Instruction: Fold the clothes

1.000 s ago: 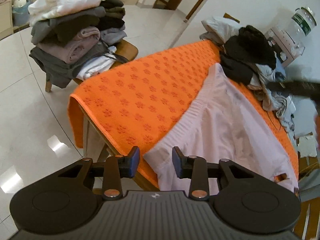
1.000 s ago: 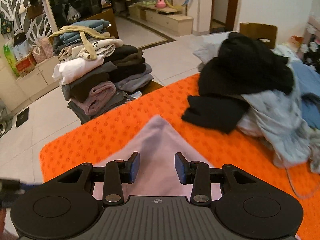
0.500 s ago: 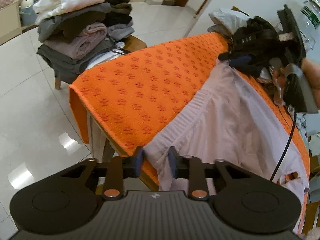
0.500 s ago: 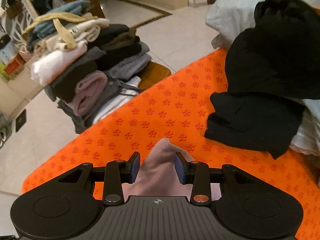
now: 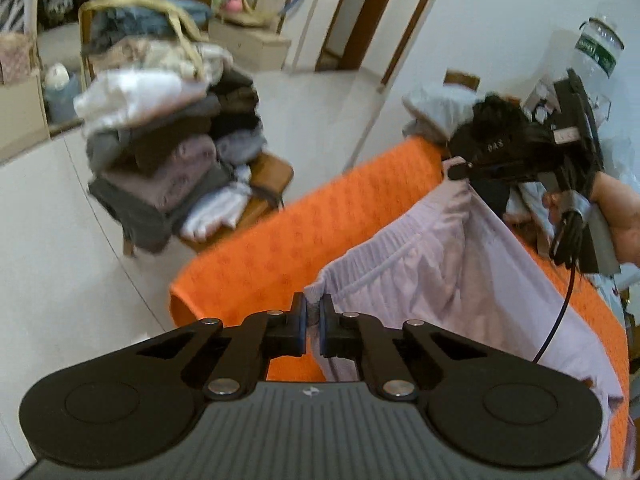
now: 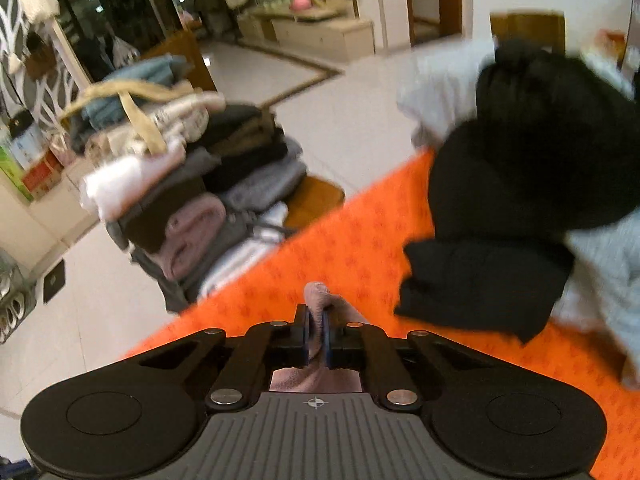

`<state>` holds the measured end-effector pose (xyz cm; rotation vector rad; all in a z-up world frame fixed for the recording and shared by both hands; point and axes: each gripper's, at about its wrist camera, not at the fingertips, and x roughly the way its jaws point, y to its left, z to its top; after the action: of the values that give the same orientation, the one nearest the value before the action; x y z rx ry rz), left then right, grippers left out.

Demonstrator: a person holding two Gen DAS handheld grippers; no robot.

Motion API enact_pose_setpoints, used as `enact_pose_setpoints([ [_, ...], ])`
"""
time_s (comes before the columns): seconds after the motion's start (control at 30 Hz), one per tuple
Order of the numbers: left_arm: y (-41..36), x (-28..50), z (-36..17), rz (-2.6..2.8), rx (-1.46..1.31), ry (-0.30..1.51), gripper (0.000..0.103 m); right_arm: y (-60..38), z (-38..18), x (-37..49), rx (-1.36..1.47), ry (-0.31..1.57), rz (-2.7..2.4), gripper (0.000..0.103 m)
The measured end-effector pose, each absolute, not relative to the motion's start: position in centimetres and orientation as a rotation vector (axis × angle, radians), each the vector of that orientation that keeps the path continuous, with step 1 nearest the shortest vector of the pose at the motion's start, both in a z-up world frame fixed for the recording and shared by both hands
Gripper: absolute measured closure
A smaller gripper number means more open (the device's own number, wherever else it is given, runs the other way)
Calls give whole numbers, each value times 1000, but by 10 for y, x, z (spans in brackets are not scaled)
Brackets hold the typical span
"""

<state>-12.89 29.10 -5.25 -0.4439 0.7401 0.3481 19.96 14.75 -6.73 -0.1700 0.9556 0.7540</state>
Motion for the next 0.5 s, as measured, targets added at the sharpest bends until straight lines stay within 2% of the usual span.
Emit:
enact_pose_setpoints([
  [0.27,340,-112,-15,444,-439,663,97,194,-27,209,-144,826,801,94],
  [0.5,392,-93,-30,491,-447,729,96,256,-45,220,-200,832,819,94],
])
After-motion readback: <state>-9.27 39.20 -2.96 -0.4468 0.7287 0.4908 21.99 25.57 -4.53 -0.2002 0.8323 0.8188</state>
